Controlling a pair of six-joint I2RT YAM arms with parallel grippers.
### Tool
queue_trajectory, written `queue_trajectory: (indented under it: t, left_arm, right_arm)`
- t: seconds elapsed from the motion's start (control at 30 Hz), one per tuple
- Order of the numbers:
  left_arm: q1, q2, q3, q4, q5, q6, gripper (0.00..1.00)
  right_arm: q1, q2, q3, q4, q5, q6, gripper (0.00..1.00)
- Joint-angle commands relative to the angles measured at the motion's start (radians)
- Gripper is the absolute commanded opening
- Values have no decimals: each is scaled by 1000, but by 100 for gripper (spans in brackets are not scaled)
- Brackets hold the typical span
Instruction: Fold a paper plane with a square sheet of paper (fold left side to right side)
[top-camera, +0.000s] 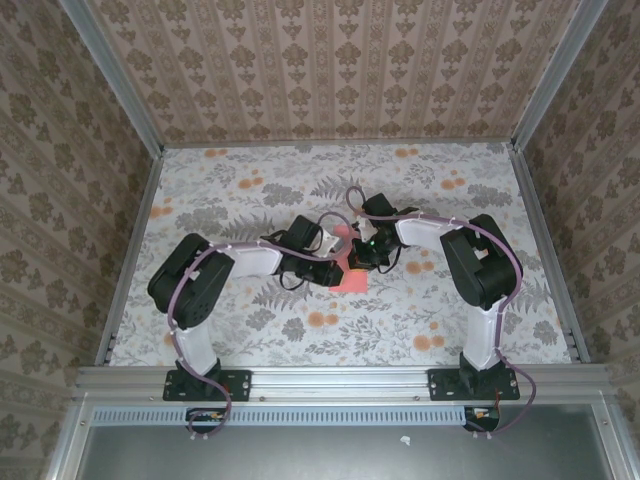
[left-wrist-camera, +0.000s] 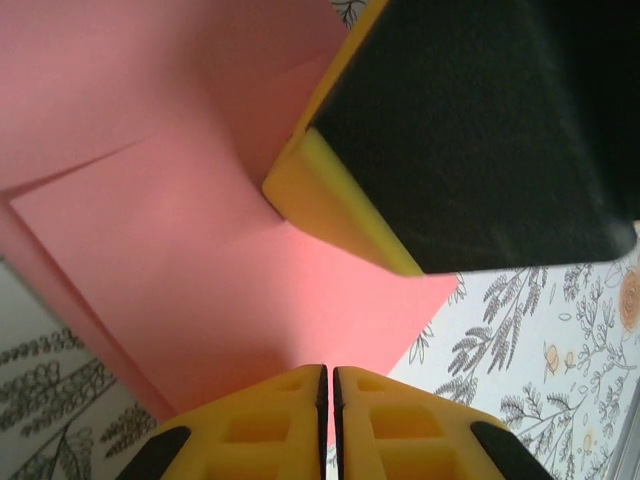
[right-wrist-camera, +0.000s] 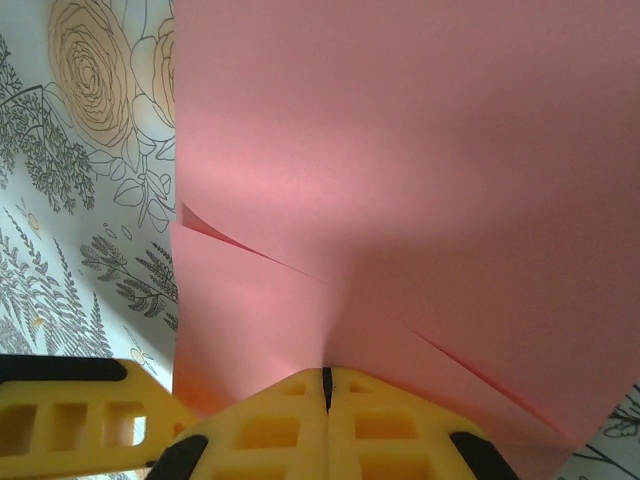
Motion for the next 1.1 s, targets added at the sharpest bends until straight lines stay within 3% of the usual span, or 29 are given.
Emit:
queue_trajectory:
  t: [0.0,1.07]
  left_arm:
    - [-3,38,27,-2,26,11,13]
    - [42,-104,-175,-80,-13,42,9]
  right_arm:
    - [3,35,8,-71,62,-18,0]
    - [0,62,53,-158,122,-50,0]
